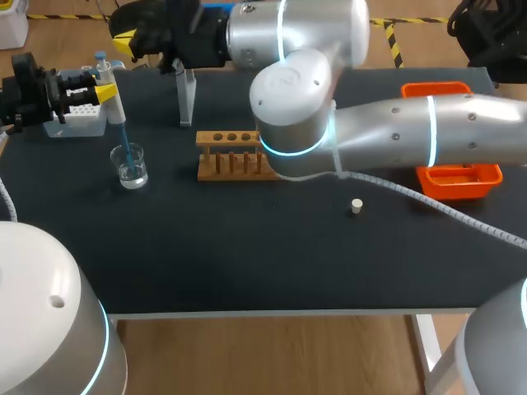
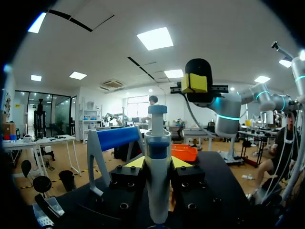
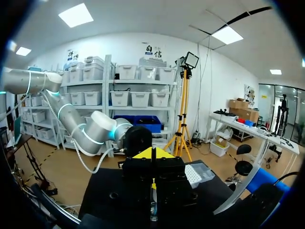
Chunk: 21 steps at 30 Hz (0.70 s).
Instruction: Invert the test tube, pick up the pipette, mount the tip to pipette, aspirate from beaker and dispense into the tube, eject the tip, return the pipette, and cap with the stopper.
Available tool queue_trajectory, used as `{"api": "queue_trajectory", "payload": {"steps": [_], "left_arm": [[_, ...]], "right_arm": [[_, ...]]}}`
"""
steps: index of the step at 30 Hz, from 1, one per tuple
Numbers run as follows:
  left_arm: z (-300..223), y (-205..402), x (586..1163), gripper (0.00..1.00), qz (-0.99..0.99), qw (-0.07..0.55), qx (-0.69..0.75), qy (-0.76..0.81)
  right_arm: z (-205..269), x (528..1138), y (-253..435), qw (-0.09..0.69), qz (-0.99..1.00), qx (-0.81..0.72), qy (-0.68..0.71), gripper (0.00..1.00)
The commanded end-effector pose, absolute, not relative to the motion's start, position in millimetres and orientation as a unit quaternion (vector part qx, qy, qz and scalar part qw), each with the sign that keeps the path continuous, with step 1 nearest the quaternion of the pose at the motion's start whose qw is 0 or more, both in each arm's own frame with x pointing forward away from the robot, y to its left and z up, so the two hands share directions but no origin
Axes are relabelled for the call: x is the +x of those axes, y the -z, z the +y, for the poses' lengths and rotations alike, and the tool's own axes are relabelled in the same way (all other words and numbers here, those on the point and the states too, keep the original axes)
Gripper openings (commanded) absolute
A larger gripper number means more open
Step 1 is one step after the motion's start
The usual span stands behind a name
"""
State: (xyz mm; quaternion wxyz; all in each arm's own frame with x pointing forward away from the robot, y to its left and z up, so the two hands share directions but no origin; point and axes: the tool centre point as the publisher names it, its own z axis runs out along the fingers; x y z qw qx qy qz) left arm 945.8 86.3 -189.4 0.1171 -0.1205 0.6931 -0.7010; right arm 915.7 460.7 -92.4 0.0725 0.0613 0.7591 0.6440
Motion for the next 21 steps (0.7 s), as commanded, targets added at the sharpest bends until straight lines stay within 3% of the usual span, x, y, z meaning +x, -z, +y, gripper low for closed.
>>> {"api": "queue_trajectory", "payload": {"steps": [1, 21], "left_arm": [[88, 190, 946, 0.0, 0.692, 0.116, -0.119, 0.702], [88, 190, 946, 0.0, 0.692, 0.116, -0.119, 0.702]], "right_arm": [[477, 923, 97, 0.075, 0.729, 0.057, -0.678, 0.0], [511, 938, 104, 0.06, 0.703, 0.05, -0.707, 0.0]]}}
